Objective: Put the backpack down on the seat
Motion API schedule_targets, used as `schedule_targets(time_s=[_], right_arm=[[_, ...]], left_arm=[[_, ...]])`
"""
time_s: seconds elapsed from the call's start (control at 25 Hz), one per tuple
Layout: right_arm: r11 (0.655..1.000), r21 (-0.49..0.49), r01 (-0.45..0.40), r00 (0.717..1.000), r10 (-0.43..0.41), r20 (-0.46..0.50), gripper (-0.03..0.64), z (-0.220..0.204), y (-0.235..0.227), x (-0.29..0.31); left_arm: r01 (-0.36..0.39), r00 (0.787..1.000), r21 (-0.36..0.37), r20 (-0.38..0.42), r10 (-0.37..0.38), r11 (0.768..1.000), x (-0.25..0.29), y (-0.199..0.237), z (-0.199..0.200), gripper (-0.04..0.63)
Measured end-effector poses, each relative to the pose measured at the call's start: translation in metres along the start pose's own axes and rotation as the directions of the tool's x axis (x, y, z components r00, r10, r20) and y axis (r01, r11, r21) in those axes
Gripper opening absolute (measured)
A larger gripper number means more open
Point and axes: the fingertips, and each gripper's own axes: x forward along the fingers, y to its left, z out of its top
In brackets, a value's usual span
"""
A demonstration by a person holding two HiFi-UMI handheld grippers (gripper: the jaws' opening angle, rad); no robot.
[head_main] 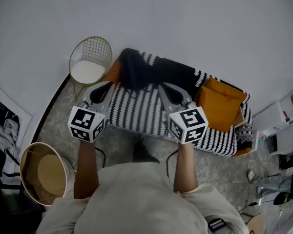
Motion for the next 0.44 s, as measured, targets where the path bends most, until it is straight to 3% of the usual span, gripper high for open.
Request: schedule_targets(time_s=[0.44], right_arm=[[0.999,0.035,0.018,1.0,-0.017,-0.024,0.006,-0.015,-0.009,0.003]], left_arm=[[0.038,0.999,-0.041,0.003,-0.038,0.998,0.007,-0.006,-0.007,0.003]])
